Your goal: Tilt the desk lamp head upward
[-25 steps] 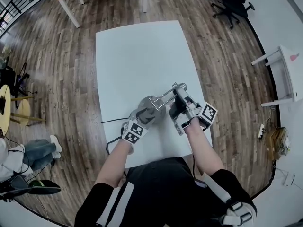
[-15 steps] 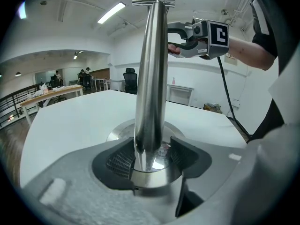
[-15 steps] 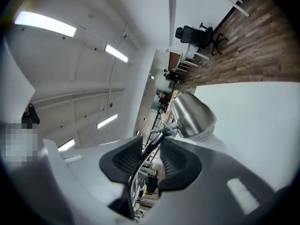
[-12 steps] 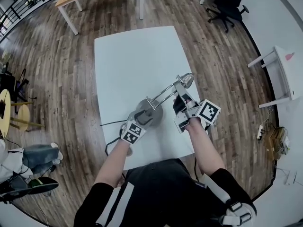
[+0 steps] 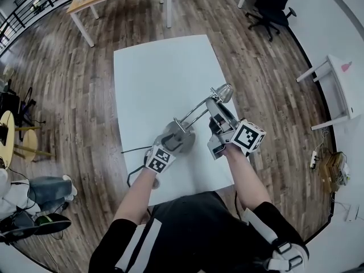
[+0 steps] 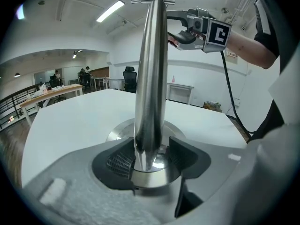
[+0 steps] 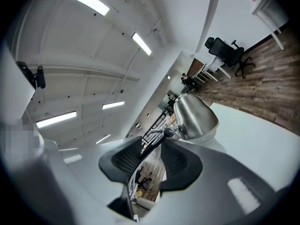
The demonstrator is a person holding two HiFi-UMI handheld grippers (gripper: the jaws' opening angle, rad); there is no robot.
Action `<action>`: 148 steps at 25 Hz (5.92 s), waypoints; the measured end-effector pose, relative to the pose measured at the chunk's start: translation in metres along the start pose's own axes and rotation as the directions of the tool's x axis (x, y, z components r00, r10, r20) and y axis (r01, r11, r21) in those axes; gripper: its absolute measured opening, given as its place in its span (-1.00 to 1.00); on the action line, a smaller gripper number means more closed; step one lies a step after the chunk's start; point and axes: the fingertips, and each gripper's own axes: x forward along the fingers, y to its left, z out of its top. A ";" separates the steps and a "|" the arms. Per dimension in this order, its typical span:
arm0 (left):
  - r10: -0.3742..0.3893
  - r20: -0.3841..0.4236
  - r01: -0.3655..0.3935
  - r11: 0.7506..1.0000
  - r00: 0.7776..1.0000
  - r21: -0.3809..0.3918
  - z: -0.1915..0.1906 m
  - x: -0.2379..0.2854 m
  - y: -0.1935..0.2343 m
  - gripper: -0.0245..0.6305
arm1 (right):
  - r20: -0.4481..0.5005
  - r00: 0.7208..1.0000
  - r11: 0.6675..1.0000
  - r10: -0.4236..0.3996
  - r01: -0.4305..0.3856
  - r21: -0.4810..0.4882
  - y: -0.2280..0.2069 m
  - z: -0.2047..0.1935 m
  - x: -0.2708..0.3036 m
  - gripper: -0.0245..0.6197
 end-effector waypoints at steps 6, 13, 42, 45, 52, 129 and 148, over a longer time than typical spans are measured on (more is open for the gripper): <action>0.002 -0.002 -0.002 1.000 1.000 0.018 -0.002 0.002 -0.001 -0.21 | 0.000 0.999 0.995 -0.036 0.036 -0.088 0.007 0.003 -0.004 -0.54; -0.008 -0.004 0.008 1.000 1.000 0.013 -0.002 0.001 -0.001 -0.21 | -0.001 1.000 0.978 -0.028 0.027 -0.206 0.021 0.005 -0.002 -0.54; -0.011 -0.015 0.011 1.000 1.000 0.018 0.000 0.005 0.003 -0.21 | -0.037 0.999 0.833 -0.014 -0.009 -0.553 0.069 -0.002 0.005 -0.54; -0.012 -0.017 0.012 1.000 1.000 0.020 -0.001 0.005 0.003 -0.21 | -0.042 0.999 0.811 -0.010 -0.017 -0.585 0.074 -0.004 0.005 -0.54; -0.013 -0.014 0.013 1.000 1.000 0.023 -0.004 0.007 0.005 -0.21 | -0.058 0.998 0.724 0.020 -0.054 -0.687 0.098 -0.014 0.009 -0.56; -0.021 -0.019 0.022 1.000 1.000 0.015 0.007 0.000 0.003 -0.21 | -0.215 0.971 0.424 0.106 -0.240 -0.873 0.168 -0.084 0.014 -0.73; 0.018 0.210 -0.003 0.998 0.978 -0.070 0.061 -0.055 -0.004 -0.21 | 0.057 0.997 0.655 -0.043 0.072 -0.752 0.113 -0.055 -0.067 -0.42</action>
